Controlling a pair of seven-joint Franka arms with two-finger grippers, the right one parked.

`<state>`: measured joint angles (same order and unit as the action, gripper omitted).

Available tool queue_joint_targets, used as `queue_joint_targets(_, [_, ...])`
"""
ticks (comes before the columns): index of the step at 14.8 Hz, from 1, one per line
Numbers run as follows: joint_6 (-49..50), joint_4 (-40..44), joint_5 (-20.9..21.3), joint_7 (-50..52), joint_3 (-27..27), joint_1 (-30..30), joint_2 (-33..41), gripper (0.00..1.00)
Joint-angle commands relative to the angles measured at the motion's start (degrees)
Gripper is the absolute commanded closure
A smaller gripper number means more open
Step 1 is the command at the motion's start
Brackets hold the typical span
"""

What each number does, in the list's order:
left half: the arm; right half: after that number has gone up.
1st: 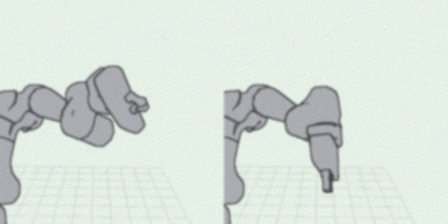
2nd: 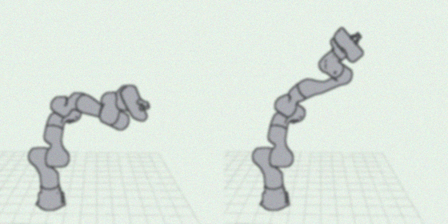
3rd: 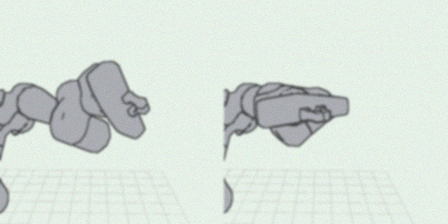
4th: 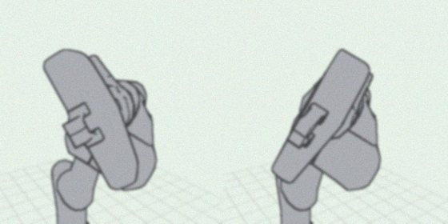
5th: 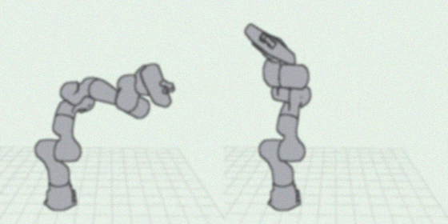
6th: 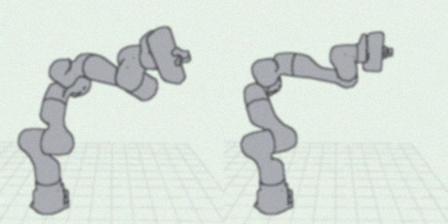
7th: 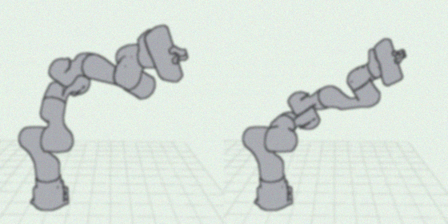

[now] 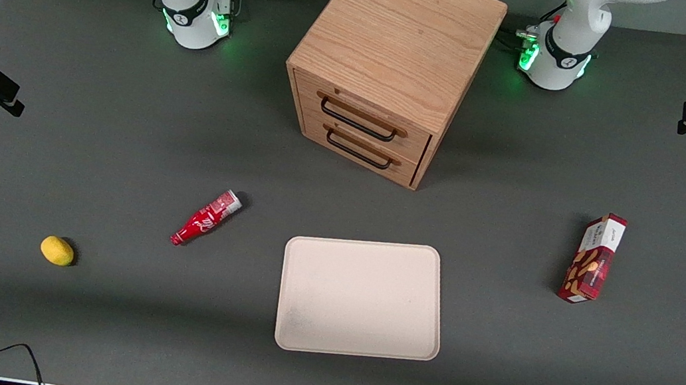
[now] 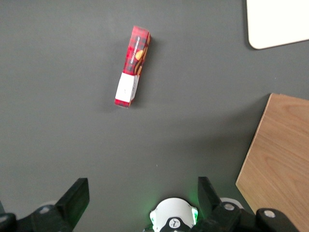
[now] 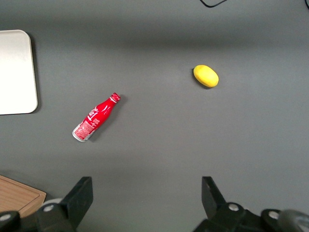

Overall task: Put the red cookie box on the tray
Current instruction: 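Move the left gripper over the red tartan cookie box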

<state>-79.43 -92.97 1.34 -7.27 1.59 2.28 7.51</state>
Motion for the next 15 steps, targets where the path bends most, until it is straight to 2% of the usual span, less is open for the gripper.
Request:
queue_joint_targets(1, [1.3,7.2,0.0,-0.6,-0.4,0.7,-3.9,0.00])
queue_joint_targets(4, [0.2,8.9,0.2,-8.0,-2.5,1.4,-5.2,0.00])
queue_joint_targets(9, [-3.3,5.6,0.4,-20.8,-3.7,1.8,-13.2,0.00])
queue_joint_targets(12, [-13.5,-2.8,0.2,-25.2,-4.7,1.8,-16.4,0.00])
queue_joint_targets(15, [-29.2,-14.1,-0.5,-27.0,-4.7,1.8,-18.9,0.00])
